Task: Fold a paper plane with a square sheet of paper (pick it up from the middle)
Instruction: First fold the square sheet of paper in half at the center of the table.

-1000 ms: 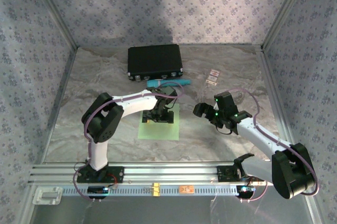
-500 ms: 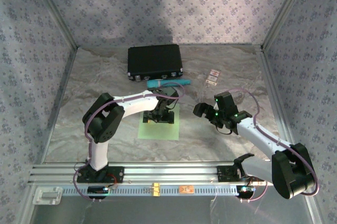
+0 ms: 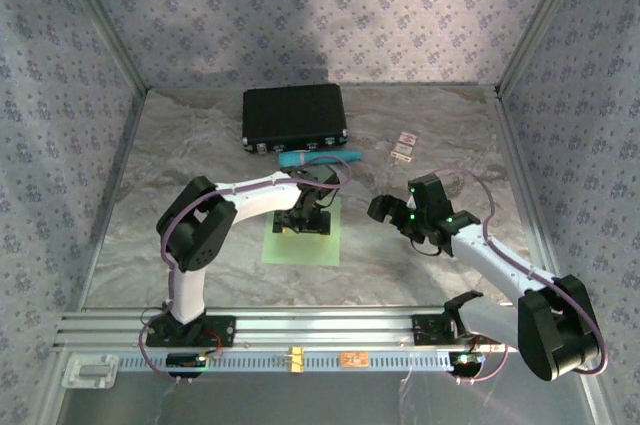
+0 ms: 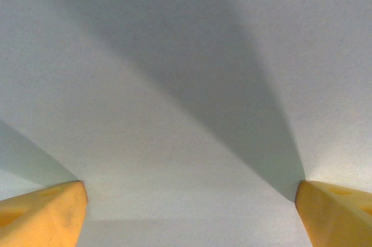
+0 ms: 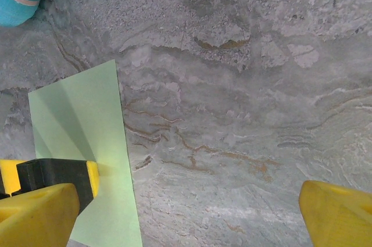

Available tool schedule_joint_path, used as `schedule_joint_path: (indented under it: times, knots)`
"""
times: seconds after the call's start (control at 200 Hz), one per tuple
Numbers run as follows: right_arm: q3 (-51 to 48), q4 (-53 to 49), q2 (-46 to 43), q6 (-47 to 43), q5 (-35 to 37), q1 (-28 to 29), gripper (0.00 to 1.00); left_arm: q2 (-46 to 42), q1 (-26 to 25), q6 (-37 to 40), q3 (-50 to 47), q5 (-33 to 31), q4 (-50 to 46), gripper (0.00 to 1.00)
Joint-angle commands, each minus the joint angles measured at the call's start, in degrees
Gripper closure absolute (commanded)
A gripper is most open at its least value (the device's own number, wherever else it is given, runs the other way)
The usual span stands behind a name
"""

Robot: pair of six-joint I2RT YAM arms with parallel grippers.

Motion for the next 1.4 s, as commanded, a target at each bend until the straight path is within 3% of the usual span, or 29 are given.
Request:
schedule_joint_path:
  times: [0.0,0.415,1.269,1.394]
  knots:
    - [0.7,-1.7,-1.0,1.0,1.2,0.3,0.01,1.7,-0.3,-0.6,-2.6,0.5,1.0,0.07]
    - [0.8,-1.5,-0.7,1.0,1.3,0.2,0.01,3.1,0.4,-0.8,-3.9,1.7,2.3,0.04]
    - [0.4,-1.5,-0.9,1.3,1.5,0.3,0.01,2.5,0.3,-0.2,-4.3,3.0,3.9,0.1]
    - [0.1,-0.7,-1.3,0.6,1.2,0.3,0.01,1.2,0.4,0.1,-4.2,3.8,5.2,0.17]
